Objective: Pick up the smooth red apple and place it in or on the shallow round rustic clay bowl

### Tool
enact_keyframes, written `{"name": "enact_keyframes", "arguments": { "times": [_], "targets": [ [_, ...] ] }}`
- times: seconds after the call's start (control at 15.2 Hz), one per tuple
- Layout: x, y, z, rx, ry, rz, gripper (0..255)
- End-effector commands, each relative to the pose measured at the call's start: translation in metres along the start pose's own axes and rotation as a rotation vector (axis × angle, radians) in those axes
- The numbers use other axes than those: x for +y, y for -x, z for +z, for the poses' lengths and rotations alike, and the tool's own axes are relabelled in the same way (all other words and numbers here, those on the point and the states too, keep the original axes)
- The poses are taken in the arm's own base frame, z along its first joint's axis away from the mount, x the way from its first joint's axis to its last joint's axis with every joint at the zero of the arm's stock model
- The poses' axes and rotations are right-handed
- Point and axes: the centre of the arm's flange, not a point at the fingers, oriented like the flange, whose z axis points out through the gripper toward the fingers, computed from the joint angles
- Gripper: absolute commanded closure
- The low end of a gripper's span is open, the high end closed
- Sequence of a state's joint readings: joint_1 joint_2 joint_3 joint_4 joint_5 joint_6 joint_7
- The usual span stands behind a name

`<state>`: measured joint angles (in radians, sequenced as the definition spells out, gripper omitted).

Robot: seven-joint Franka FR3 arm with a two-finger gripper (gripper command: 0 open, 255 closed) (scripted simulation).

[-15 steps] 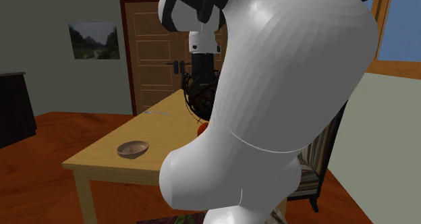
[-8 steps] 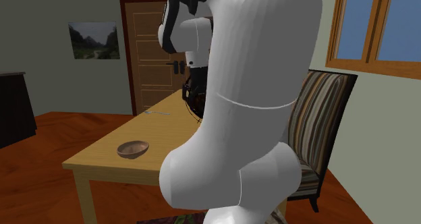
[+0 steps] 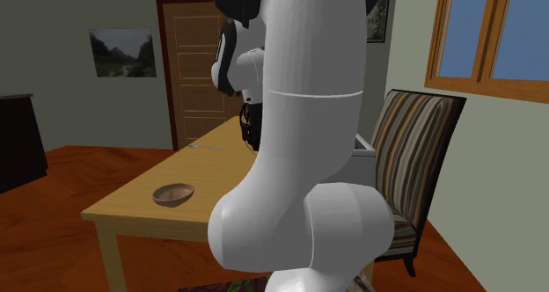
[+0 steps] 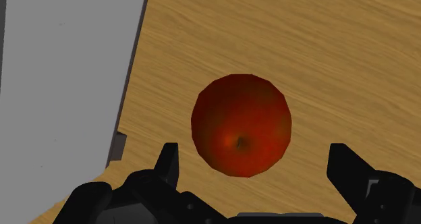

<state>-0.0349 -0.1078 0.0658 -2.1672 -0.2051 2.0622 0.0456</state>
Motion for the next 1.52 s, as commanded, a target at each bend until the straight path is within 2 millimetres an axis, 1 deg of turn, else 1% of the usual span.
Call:
{"name": "enact_keyframes", "arguments": {
  "times": [0.0,0.46,0.92,0.99,1.45],
  "targets": [
    [0.000,-0.007,0.011,0.006,0.011,0.003,0],
    [0.000,-0.007,0.046,0.006,0.011,0.003,0],
    [0.000,-0.007,0.046,0.005,0.011,0.003,0],
    [0.000,-0.007,0.046,0.005,0.011,0.003,255],
    [0.000,-0.007,0.046,0.005,0.011,0.003,255]
  ]
}}
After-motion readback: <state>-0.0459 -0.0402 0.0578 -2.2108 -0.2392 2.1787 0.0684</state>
